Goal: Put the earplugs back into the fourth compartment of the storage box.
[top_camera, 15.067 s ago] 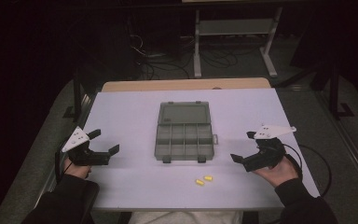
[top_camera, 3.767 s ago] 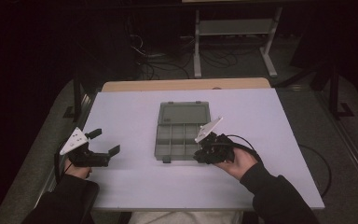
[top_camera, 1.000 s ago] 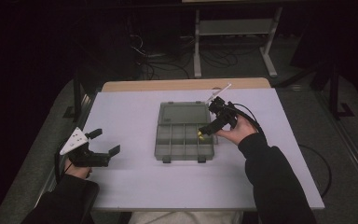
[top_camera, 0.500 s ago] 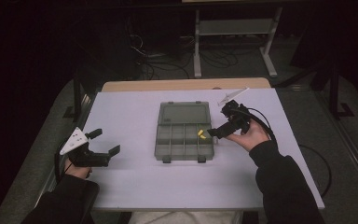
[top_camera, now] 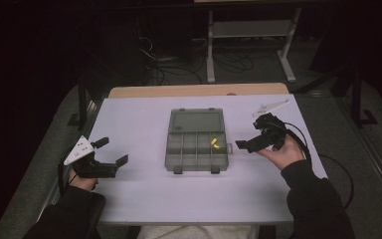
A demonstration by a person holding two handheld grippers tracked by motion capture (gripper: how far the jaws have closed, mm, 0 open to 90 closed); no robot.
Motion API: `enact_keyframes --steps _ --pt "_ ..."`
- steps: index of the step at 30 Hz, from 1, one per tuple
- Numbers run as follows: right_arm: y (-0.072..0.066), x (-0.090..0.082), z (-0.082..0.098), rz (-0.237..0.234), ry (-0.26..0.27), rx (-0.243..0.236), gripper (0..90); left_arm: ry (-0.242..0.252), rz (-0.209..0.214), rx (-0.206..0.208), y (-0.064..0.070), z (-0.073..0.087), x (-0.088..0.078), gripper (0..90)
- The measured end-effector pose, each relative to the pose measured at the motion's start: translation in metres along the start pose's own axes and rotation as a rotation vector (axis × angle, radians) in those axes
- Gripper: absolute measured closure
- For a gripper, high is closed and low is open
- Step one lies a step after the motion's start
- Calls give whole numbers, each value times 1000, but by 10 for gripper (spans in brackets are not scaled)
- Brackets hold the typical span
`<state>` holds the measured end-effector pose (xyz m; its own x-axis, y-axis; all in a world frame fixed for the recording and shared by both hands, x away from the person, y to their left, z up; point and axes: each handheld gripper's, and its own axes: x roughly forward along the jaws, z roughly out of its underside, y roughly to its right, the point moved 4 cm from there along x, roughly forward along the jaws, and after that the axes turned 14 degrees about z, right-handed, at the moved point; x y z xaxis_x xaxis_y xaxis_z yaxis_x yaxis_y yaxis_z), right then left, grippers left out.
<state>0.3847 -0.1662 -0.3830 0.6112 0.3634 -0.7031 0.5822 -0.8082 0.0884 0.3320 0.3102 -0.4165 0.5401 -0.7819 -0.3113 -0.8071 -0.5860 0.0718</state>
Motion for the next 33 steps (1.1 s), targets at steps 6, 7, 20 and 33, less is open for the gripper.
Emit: enact_keyframes --steps 6,7,20,33 --pt "3 -6 12 2 18 19 5 0 0 1 0 0 0 0" --pt "3 -7 14 2 20 21 5 0 -1 2 0 0 0 0" --pt "2 -18 44 1 57 56 5 1 -2 2 0 0 0 0" --pt "12 -31 77 38 125 130 4 0 -2 3 0 0 0 0"
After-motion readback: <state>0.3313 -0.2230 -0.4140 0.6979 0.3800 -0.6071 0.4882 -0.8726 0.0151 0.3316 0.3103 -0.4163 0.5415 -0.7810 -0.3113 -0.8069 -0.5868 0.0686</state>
